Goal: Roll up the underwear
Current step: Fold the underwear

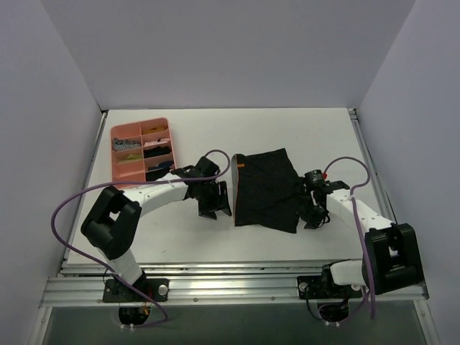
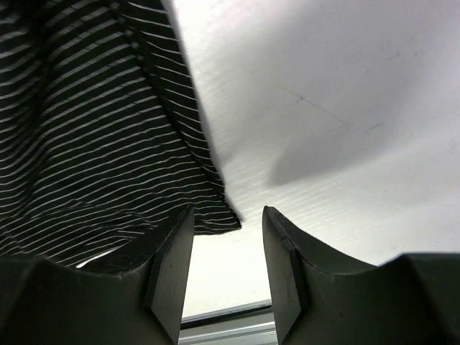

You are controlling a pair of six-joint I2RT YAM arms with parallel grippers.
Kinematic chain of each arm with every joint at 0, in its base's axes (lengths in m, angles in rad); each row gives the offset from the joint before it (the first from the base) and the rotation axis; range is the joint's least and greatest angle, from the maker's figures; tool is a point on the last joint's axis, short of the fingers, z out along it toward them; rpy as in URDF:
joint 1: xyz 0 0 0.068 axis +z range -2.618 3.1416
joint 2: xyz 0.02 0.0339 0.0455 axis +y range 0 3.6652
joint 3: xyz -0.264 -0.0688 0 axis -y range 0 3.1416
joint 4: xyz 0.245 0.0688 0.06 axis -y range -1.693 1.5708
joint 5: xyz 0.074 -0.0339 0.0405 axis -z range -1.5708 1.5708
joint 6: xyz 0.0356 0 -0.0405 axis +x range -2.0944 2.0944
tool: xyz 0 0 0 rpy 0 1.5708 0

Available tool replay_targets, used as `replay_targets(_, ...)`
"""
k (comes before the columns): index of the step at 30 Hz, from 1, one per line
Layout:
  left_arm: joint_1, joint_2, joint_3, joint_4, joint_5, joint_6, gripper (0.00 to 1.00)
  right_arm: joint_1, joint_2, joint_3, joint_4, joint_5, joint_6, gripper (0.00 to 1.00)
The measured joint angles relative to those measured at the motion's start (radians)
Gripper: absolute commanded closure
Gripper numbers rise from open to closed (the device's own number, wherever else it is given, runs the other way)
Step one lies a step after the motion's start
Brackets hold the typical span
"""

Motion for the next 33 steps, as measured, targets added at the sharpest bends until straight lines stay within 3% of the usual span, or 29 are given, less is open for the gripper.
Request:
replay_targets(12,-0.114,0.048,-0.009,0.073,-0.033,-0.107,0.33,0.011,-0.031,-0.119,0.08,-0.035,0.038,0.63)
replay_targets(23,-0.126,0.051,-0.068,0.126,-0.034,-0.161,0.34,0.144,-0.067,-0.148,0.118,-0.039,0.103,0.63)
replay_targets(33,-0.159,0.093,-0.03,0.143,-0.045,-0.191,0.41,0.153,-0.066,-0.149,0.117,-0.005,0.122,0.68)
